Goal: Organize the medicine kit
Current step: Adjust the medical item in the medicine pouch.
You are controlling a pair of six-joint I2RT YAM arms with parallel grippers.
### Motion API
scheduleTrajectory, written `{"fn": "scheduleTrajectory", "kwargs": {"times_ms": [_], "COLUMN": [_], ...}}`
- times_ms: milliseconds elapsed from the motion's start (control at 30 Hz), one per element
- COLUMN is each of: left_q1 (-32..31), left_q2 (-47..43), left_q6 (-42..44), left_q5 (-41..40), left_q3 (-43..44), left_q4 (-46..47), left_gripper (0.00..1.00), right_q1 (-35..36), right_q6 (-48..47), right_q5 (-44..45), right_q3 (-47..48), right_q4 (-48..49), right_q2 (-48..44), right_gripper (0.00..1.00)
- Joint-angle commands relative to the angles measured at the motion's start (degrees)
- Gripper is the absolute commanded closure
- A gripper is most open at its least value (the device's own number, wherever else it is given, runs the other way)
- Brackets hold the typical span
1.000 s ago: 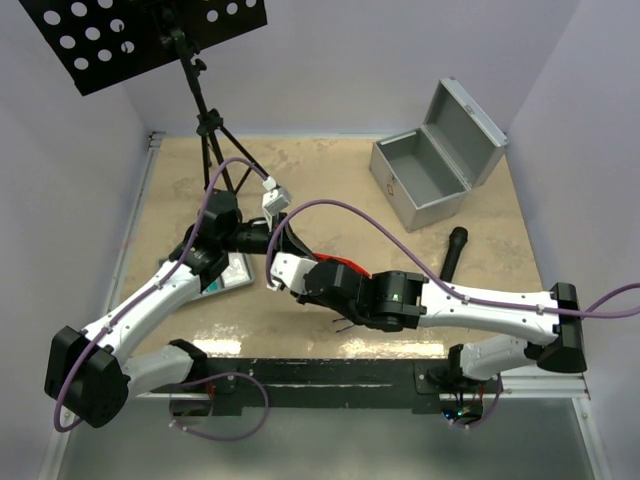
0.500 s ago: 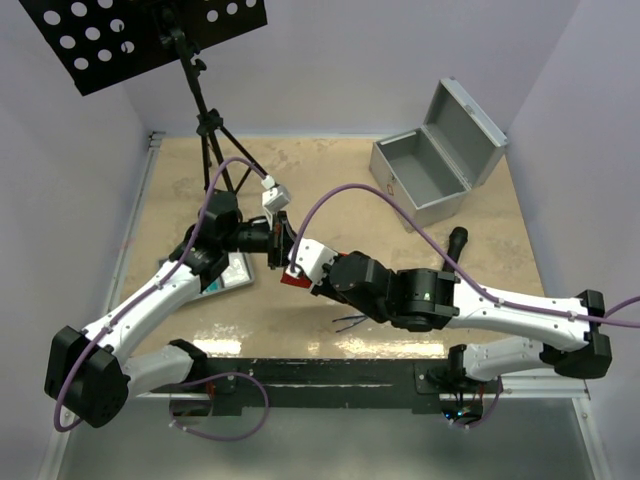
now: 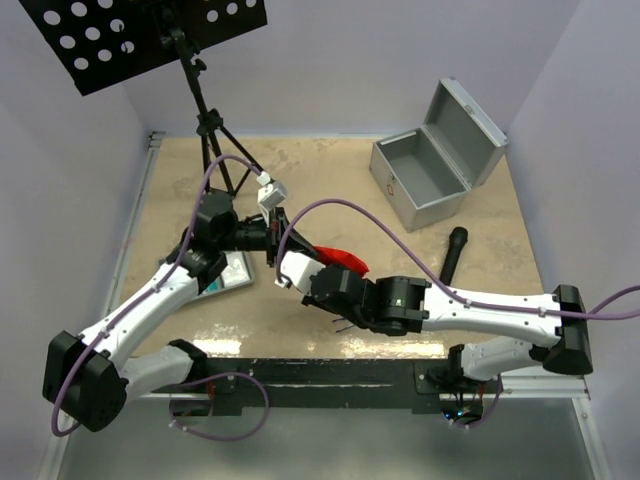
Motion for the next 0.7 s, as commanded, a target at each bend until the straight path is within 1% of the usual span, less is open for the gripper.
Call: {"fn": "scheduleTrajectory", "kwargs": {"times_ms": [0,133,167,233,300,433,500,600,667], "left_q1": [-0.18,-0.18,-0.18,-0.18,-0.10,0.43,0.96,1.57,2.01], "left_q2": [-2.44,-3.67,-3.94,-3.59,-2.80,-0.95,-0.16,0.28,-0.24], "left_q6": [-1.82,-1.82,-1.04,2.03,3.97,4.60,4.33,3.37,3.19], "left_q5": [0.95,0.08,-1.15,-5.19,-8.70,-14.86,-16.97,-20.57,-23.90], "left_q3": [0.41,0.05,-0.03,0.49,0.58,-1.08,-1.96,-3.37,-3.64], "left_q4": [3.93,3.23,2.27,-2.38,-5.29,-7.23,-7.50,-7.23,-8.20], "left_gripper": [1.00,1.00,1.00,1.00,1.00,1.00,1.00,1.00,1.00], "right_q1": [-0.80,-1.51,-1.42,-1.51,-1.51,-1.42,-1.51,-1.51,-1.60], "right_q6": [2.63,3.34,3.34,3.08,3.34,5.18,5.89,10.27,15.36], "right_q5": [3.65,3.75,3.05,1.82,-0.47,-2.14,-1.70,0.48,3.38], "right_q3": [-1.13,-0.61,0.09,1.49,2.29,2.91,2.56,0.37,-2.18], "right_q4": [1.42,1.68,1.59,2.82,4.92,7.30,7.74,8.79,9.32], "right_q2": [1.34,1.26,0.82,-1.28,-4.44,-9.54,-11.83,-14.73,-16.32], "right_gripper": [1.00,1.00,0.97,0.90,0.78,0.61,0.55,0.49,0.46]}}
